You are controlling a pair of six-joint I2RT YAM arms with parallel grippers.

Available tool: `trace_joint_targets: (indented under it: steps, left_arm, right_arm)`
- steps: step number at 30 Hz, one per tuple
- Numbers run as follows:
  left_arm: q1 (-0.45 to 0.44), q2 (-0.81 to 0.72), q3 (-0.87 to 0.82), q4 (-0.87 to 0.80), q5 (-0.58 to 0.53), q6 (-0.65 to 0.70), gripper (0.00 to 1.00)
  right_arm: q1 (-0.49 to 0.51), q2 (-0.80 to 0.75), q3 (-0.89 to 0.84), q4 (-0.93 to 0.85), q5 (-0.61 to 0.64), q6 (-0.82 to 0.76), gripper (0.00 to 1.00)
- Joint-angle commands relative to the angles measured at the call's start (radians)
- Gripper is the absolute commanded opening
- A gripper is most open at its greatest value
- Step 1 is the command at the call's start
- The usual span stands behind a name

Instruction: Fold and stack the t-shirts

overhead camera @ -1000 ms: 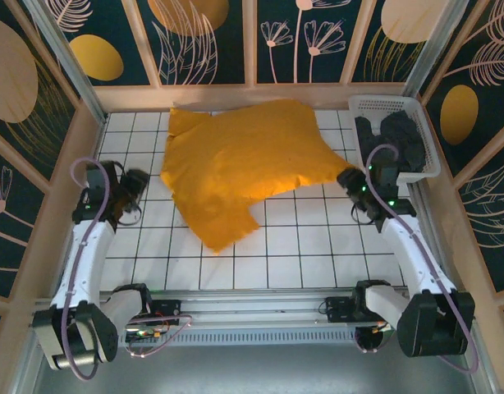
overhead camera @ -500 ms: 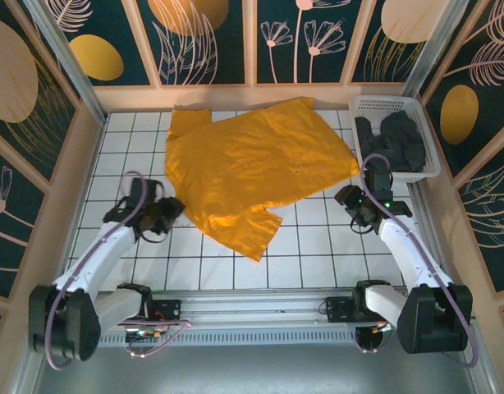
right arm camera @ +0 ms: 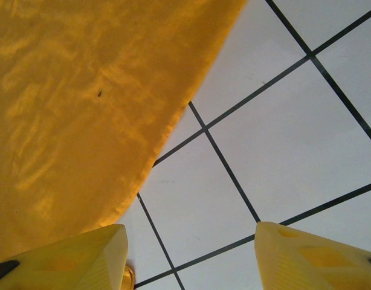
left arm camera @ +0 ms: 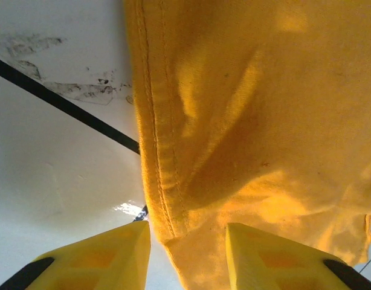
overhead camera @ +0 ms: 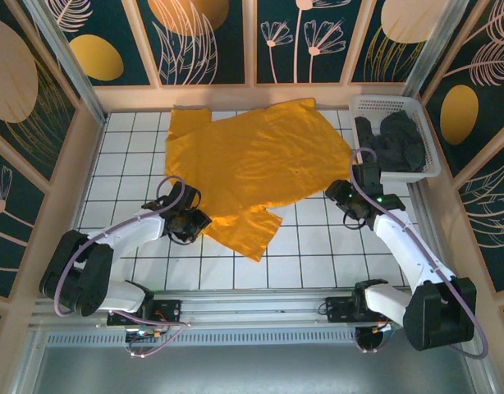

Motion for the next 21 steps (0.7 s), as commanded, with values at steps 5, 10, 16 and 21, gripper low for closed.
trace_joint_targets:
  steps: [5, 10, 16, 21]
  left_arm:
    - [-0.025, 0.055, 0.041, -0.003, -0.030, -0.023, 0.38]
    - [-0.044, 0.112, 0.049, 0.017, -0.030, -0.019, 0.33]
    - [-0.042, 0.144, 0.063, -0.037, -0.131, 0.034, 0.09]
    - [0.007, 0.107, 0.056, -0.143, -0.263, 0.132, 0.00]
  right_arm:
    - [0.015, 0.011, 0.024, -0.019, 0.036, 0.014, 0.58]
    - [0.015, 0.019, 0.024, -0.012, 0.043, 0.011, 0.58]
    - [0.015, 0.032, 0.028, -0.011, 0.051, 0.009, 0.58]
    - [0.015, 0.032, 0.039, -0.024, 0.072, -0.003, 0.57]
